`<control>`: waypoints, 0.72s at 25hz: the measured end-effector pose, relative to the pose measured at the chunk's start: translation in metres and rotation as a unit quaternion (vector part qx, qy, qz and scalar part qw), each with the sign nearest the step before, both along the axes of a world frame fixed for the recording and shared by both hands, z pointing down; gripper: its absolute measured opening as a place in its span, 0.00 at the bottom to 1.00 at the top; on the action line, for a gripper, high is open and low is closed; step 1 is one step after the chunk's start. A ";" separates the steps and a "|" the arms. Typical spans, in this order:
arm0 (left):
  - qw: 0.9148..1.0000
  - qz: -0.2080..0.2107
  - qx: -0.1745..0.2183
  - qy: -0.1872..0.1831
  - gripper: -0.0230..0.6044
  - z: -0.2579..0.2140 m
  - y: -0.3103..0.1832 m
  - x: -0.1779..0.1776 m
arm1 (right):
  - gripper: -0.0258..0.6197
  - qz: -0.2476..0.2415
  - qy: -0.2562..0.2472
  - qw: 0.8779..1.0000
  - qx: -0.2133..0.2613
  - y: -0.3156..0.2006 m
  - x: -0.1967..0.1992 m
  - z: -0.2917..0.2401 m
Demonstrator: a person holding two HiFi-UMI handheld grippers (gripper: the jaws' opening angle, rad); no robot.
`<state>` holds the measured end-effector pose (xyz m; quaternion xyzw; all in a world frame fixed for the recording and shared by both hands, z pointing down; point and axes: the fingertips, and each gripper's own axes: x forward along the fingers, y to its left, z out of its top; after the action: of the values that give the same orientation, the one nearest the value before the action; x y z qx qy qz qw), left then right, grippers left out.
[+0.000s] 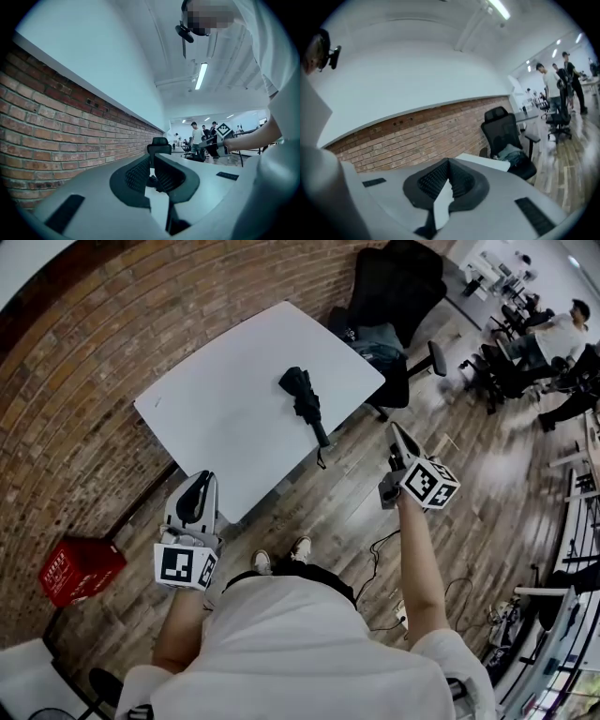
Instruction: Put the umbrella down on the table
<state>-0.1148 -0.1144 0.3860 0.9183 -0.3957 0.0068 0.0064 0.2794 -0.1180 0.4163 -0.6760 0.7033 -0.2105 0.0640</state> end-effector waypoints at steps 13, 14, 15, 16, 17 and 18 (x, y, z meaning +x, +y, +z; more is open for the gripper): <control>0.999 -0.008 0.028 0.015 0.11 -0.028 -0.002 -0.011 | 0.07 0.018 0.182 0.975 0.128 0.103 -0.036 -0.139; 1.000 -0.008 0.027 0.013 0.11 -0.027 -0.002 -0.011 | 0.07 0.021 0.190 0.973 0.132 0.110 -0.038 -0.143; 1.000 -0.009 0.025 0.012 0.11 -0.025 -0.002 -0.011 | 0.07 0.025 0.196 0.971 0.135 0.117 -0.039 -0.146; 1.000 -0.010 0.022 0.012 0.11 -0.023 -0.002 -0.010 | 0.07 0.029 0.198 0.970 0.137 0.124 -0.041 -0.148; 1.000 -0.011 0.019 0.011 0.11 -0.021 -0.002 -0.009 | 0.07 0.036 0.196 0.970 0.137 0.131 -0.042 -0.148; 1.000 -0.011 0.017 0.011 0.11 -0.020 -0.002 -0.007 | 0.07 0.044 0.191 0.971 0.136 0.139 -0.044 -0.146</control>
<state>-0.1218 -0.1164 0.3663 0.9140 -0.4056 -0.0103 -0.0045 0.2353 0.0207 0.2708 -0.7190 0.6940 0.0230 0.0293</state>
